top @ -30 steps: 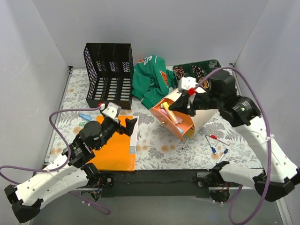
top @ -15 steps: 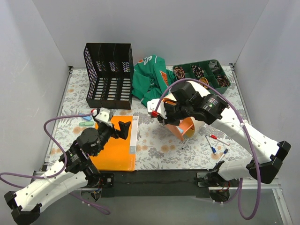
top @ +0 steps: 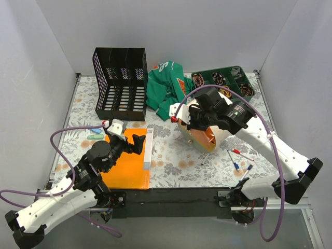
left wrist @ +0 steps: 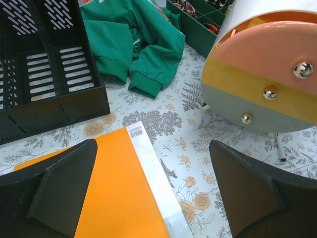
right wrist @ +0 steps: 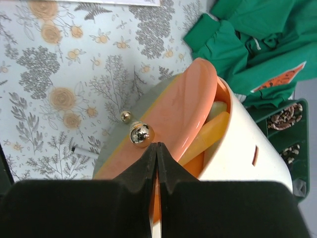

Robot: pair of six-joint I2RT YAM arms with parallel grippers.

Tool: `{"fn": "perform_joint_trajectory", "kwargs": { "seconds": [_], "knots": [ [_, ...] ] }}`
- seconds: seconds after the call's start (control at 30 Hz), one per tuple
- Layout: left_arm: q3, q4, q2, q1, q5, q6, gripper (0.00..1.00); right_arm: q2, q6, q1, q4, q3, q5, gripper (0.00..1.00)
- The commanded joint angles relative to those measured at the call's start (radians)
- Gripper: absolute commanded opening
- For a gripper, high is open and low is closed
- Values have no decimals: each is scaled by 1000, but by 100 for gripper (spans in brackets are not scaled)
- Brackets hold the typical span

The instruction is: Organize the desk

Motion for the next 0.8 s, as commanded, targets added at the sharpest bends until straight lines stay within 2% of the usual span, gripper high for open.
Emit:
{"fn": "perform_joint_trajectory", "kwargs": {
  "seconds": [0.0, 0.3, 0.43, 0.53, 0.6, 0.73, 0.77],
  "knots": [
    [1, -13, 10, 4, 23, -8, 98, -34, -19, -31, -20, -3, 83, 10],
    [3, 21, 12, 4, 85, -33, 98, -66, -24, -104, -22, -15, 94, 11],
    [17, 53, 64, 4, 215, -89, 98, -81, -27, -114, -22, -18, 83, 11],
    [18, 108, 142, 4, 316, -181, 98, -94, -25, -130, -37, 6, -1, 12],
    [6, 183, 192, 4, 394, -279, 98, -107, -21, -146, -55, 37, -119, 12],
    [21, 302, 353, 4, 508, -428, 98, -155, -8, -255, -48, 49, -294, 14],
    [32, 328, 433, 4, 516, -457, 98, -182, -1, -280, -34, 46, -352, 16]
  ]
}}
